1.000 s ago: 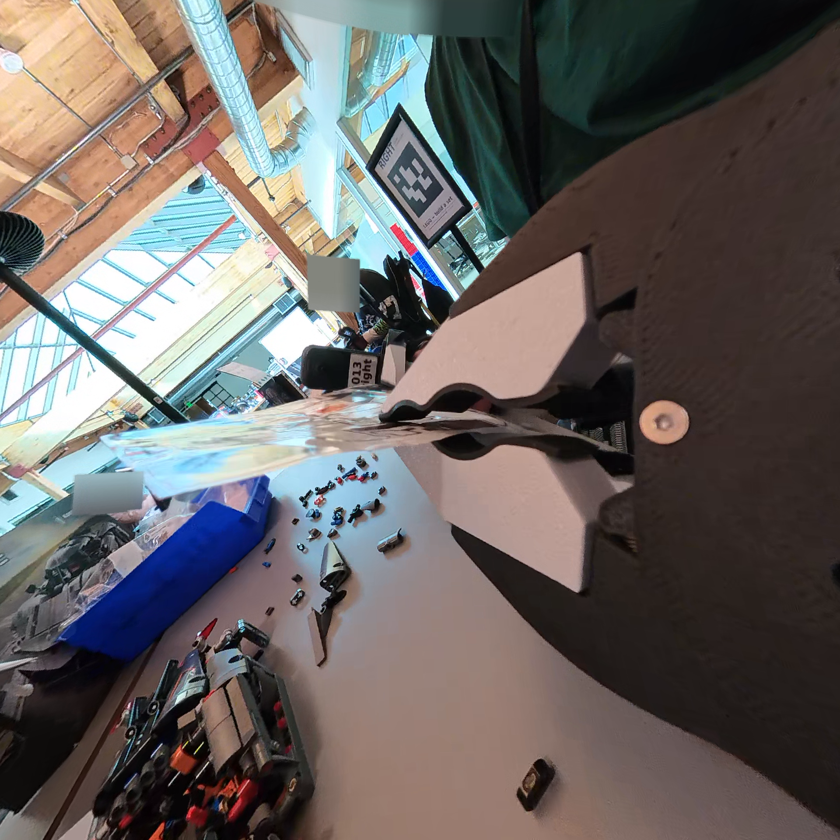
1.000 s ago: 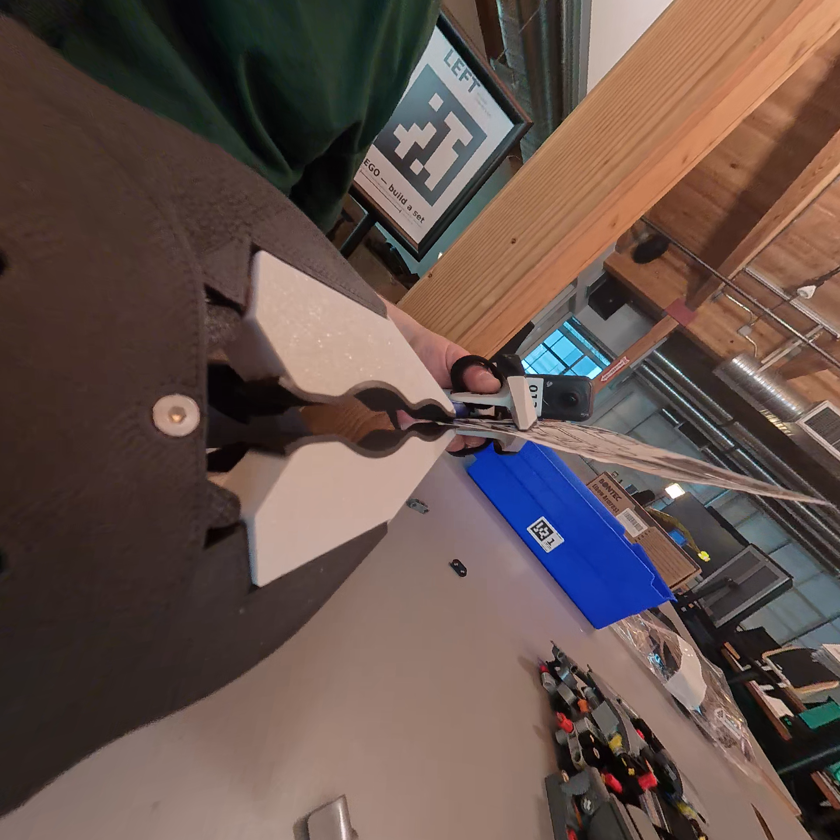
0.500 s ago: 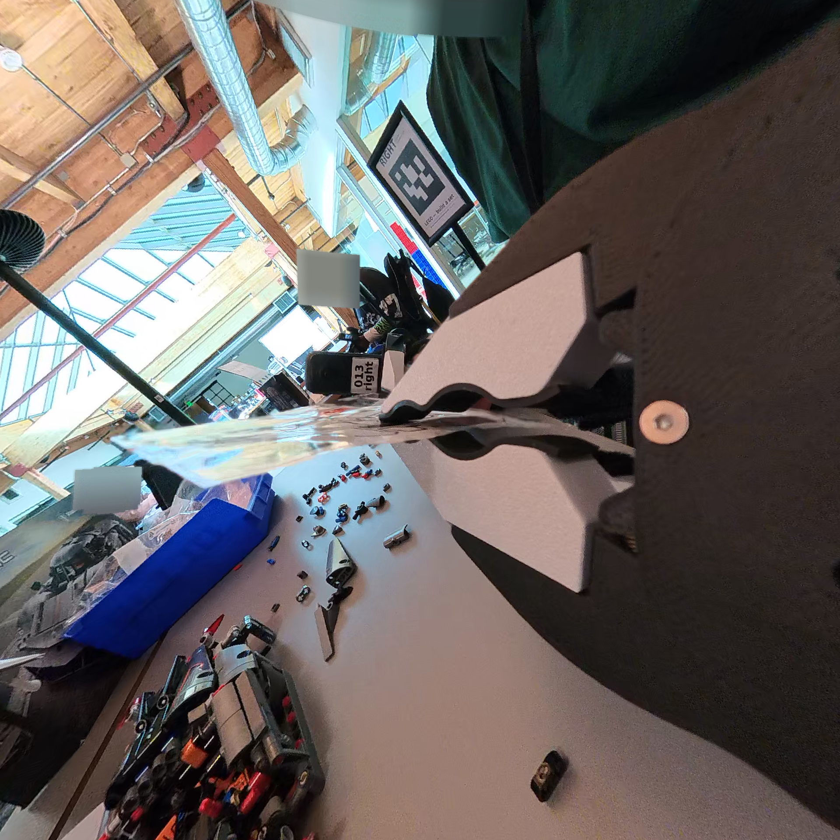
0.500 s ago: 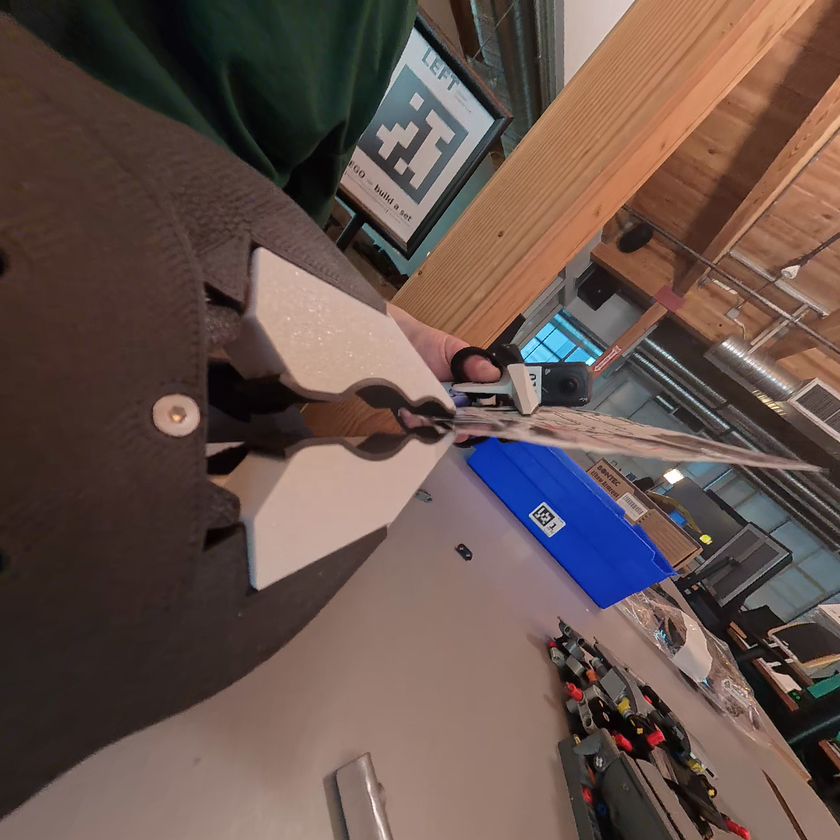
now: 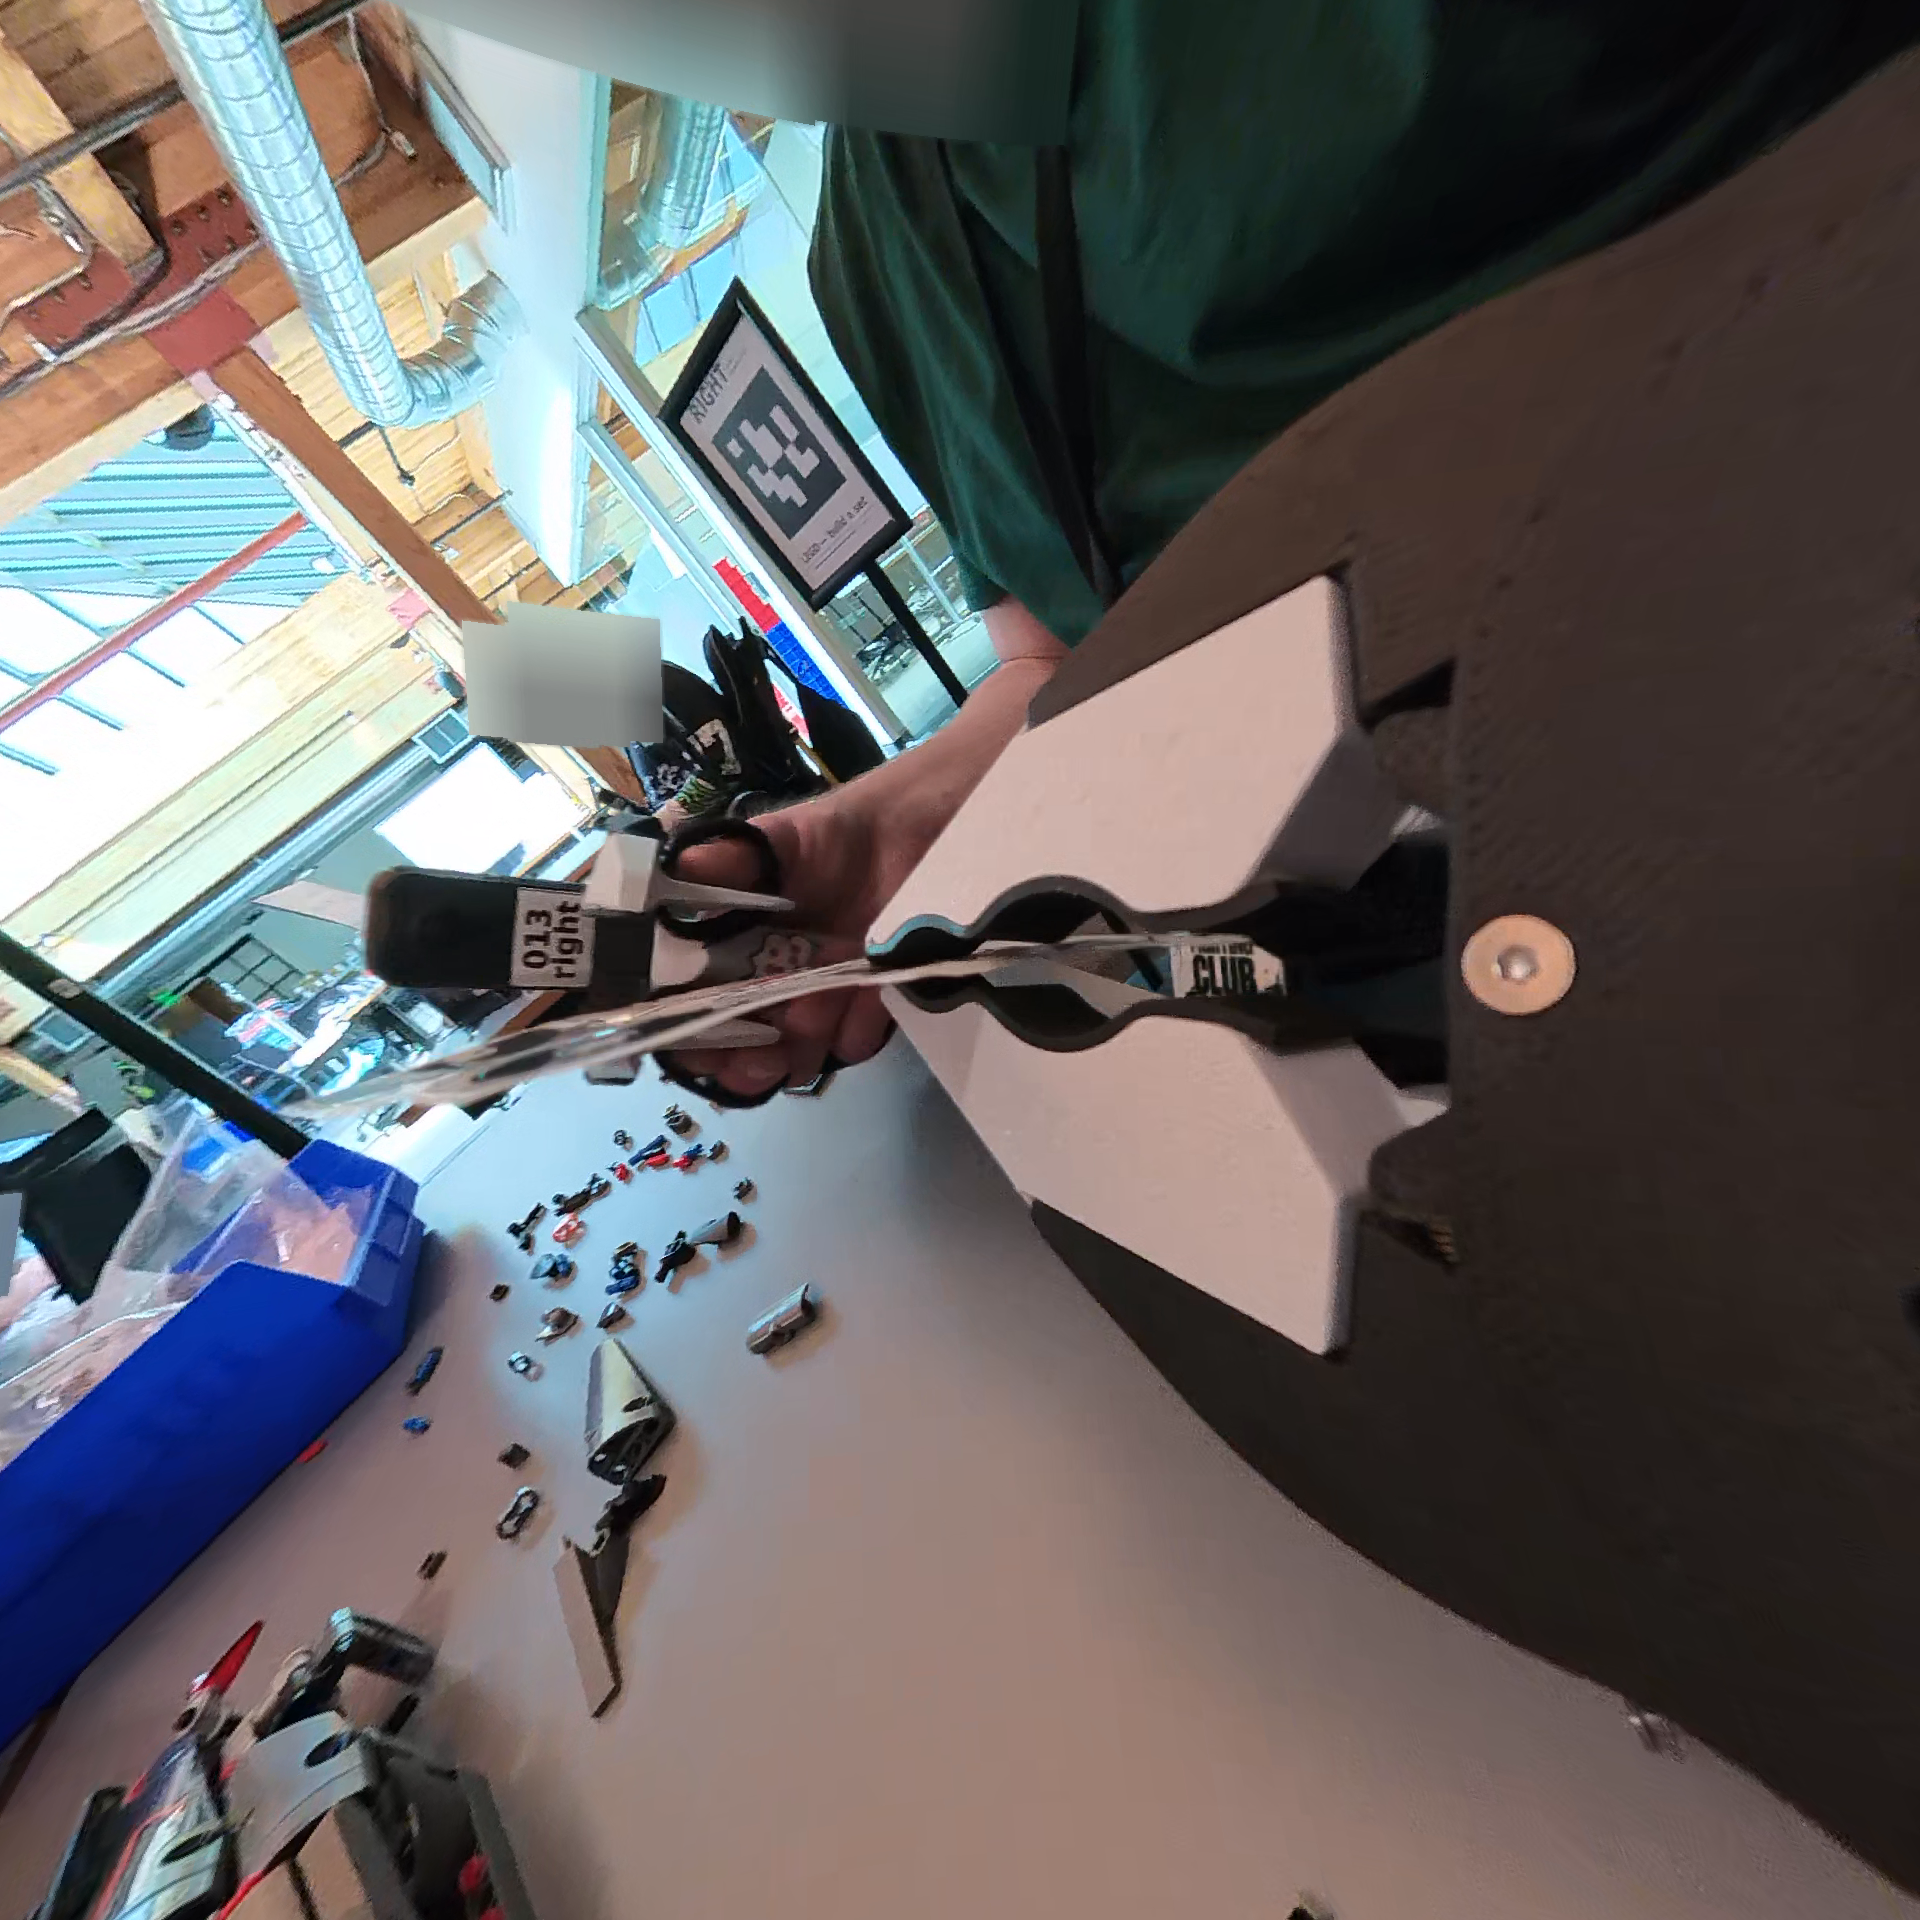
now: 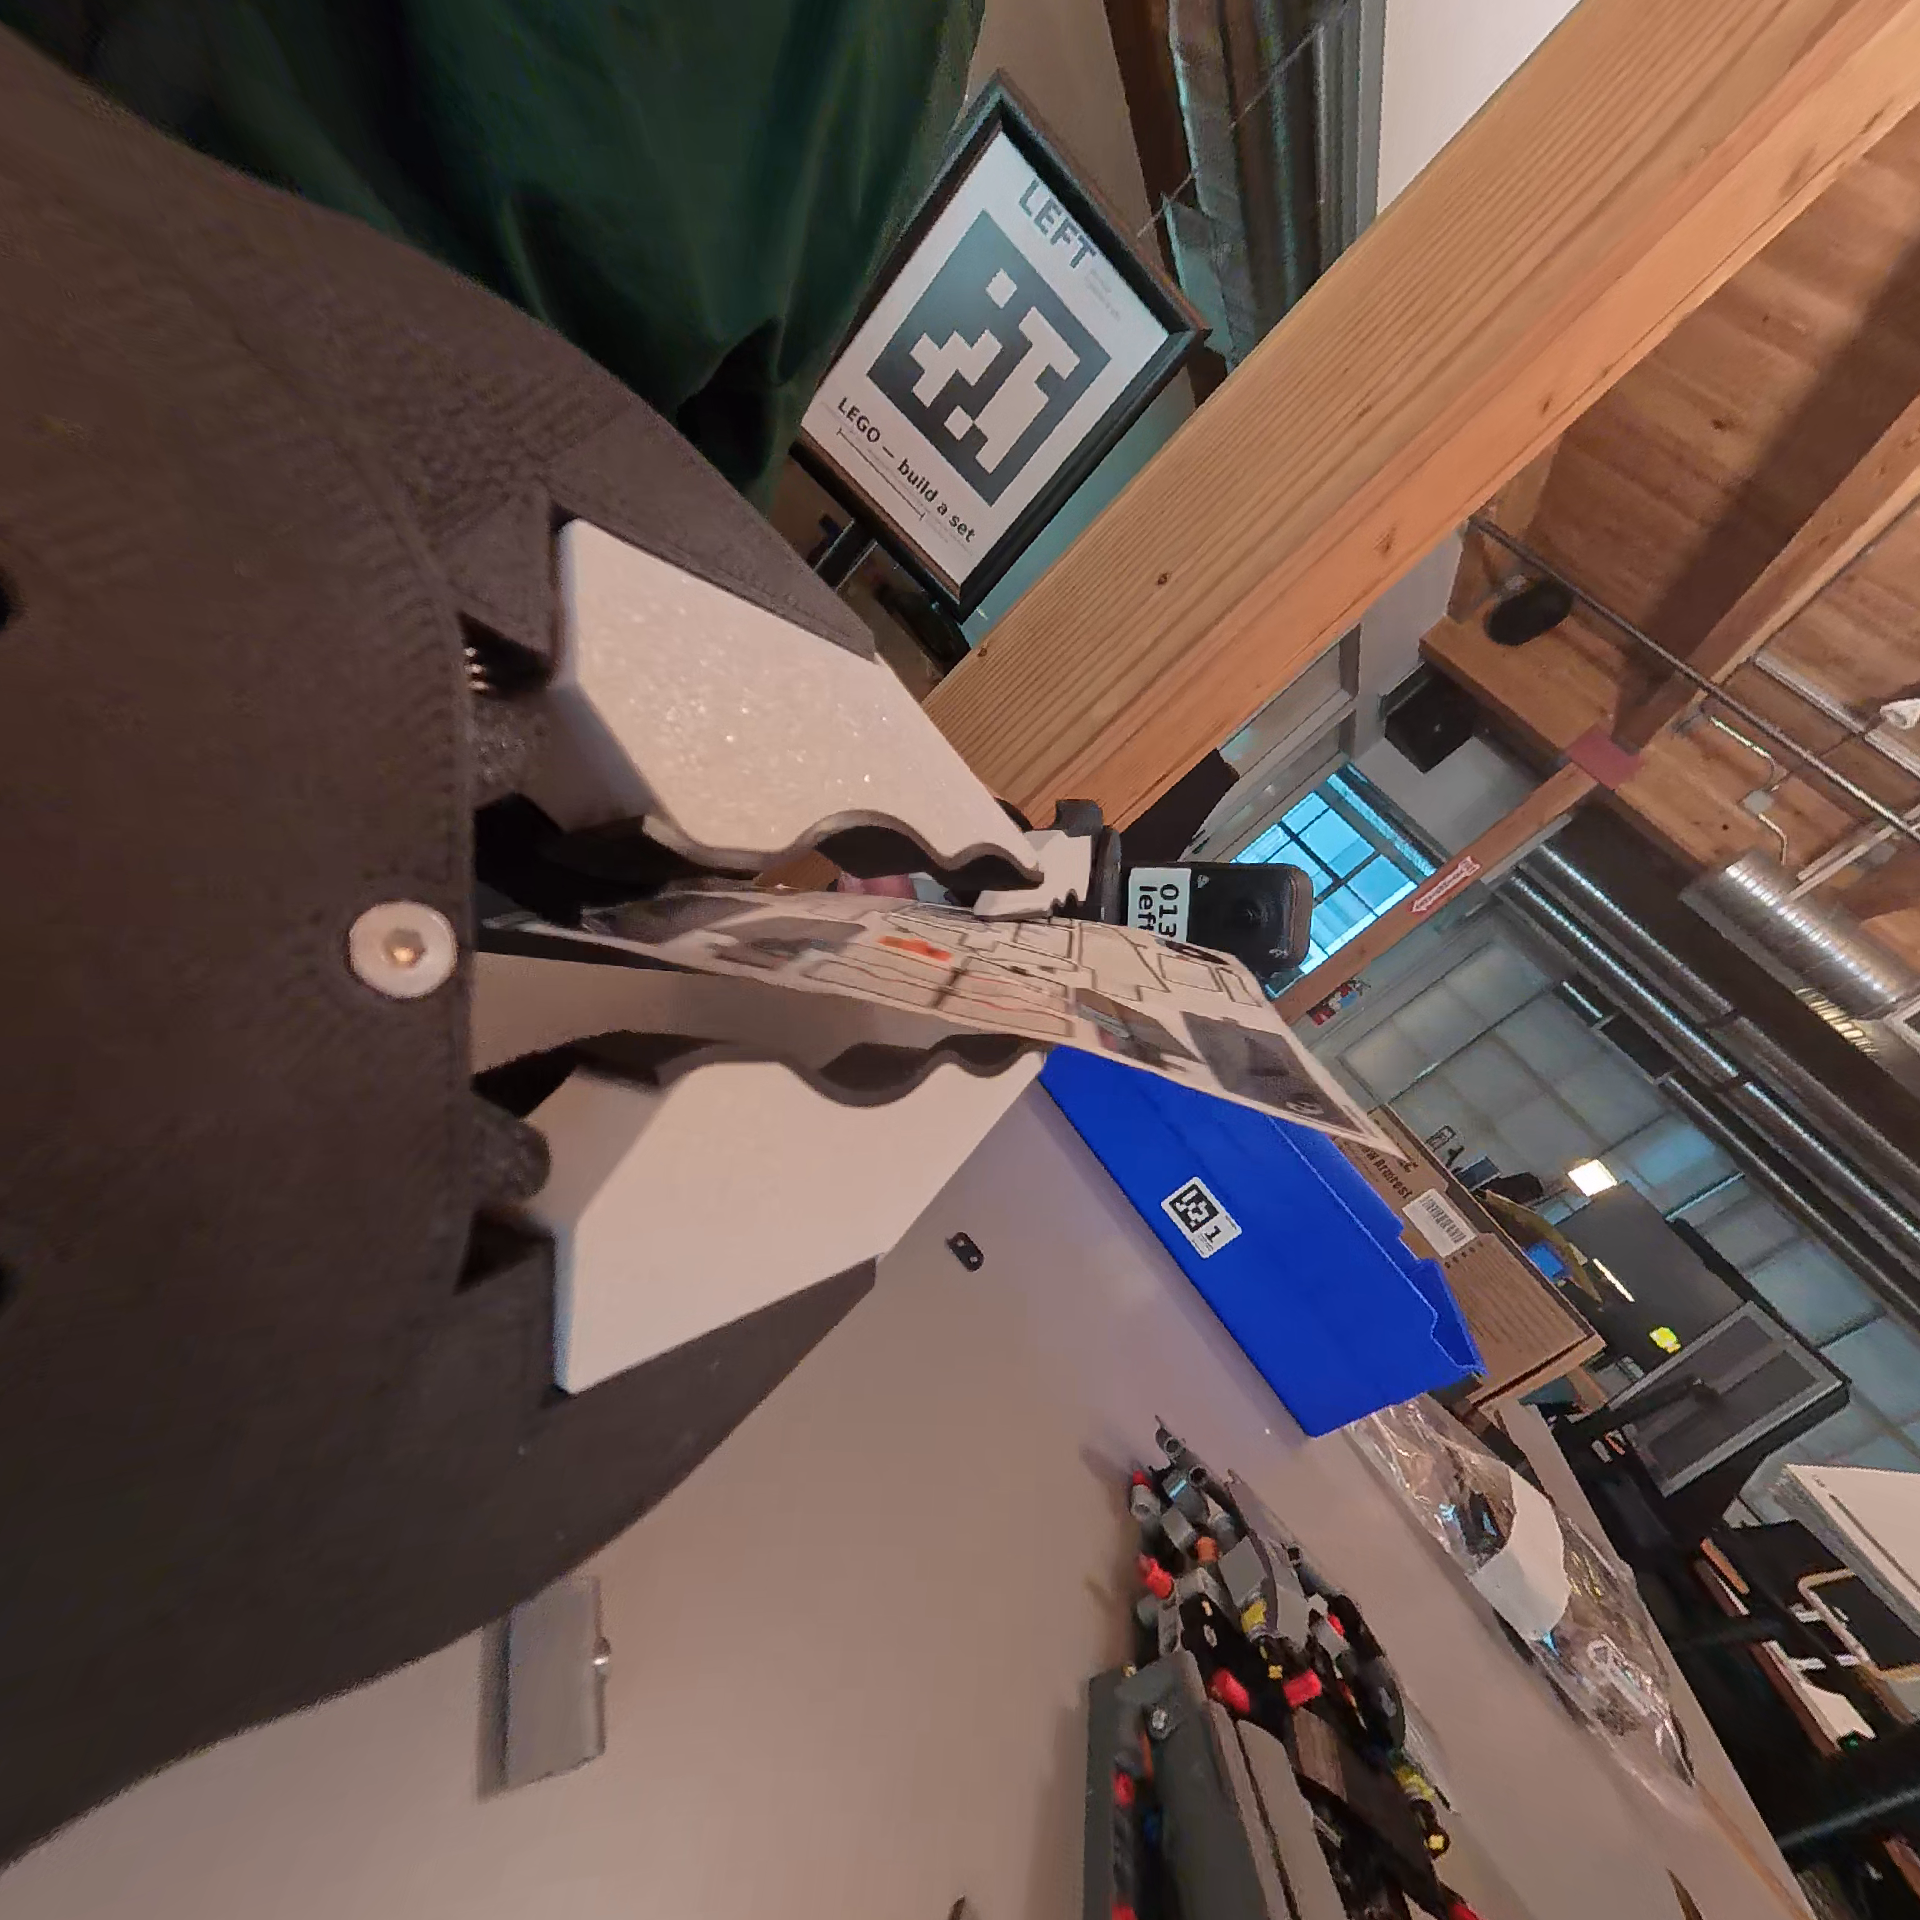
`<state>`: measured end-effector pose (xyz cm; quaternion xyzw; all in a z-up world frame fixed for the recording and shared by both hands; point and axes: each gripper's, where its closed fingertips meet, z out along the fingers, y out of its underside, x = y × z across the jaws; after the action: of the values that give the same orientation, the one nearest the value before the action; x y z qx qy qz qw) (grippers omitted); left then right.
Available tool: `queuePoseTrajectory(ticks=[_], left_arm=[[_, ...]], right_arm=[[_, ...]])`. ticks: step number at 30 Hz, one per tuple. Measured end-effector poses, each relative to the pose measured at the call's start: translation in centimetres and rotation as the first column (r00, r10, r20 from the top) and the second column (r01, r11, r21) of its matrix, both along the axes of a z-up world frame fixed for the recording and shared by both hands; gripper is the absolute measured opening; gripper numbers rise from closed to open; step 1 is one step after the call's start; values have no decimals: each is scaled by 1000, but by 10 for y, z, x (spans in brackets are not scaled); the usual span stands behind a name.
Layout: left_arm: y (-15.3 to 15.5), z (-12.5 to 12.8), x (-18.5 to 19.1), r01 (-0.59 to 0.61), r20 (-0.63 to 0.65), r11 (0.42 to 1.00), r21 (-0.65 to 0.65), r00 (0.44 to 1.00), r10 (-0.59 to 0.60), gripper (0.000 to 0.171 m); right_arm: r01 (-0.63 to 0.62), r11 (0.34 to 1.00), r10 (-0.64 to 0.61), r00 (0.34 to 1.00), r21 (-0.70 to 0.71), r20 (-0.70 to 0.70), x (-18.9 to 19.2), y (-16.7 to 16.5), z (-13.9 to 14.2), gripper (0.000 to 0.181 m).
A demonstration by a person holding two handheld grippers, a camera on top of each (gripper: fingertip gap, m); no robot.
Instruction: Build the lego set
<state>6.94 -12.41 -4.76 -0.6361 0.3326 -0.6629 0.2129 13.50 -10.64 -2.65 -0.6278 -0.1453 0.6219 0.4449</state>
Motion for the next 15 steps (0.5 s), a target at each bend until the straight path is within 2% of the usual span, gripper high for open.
queuePoseTrajectory(ticks=[4, 7, 9, 15], left_arm=[[-7, -8, 5, 27, -33, 1000, -11, 999, -27, 0], [-4, -14, 6, 7, -44, 1000, -26, 999, -8, 0], [1, -13, 6, -10, -20, 998, -61, 1000, 9, 11], [7, -17, 5, -36, -12, 996, -83, 999, 35, 0]], right_arm=[[-22, 1000, 21, 998, 3, 59, -4, -1, -7, 0], [-3, 999, 8, 996, -52, 93, 0, 3, -21, 0], [13, 997, -6, 997, -82, 76, 5, 6, -26, 0], [21, 993, -12, 996, -117, 84, 10, 8, -36, 0]])
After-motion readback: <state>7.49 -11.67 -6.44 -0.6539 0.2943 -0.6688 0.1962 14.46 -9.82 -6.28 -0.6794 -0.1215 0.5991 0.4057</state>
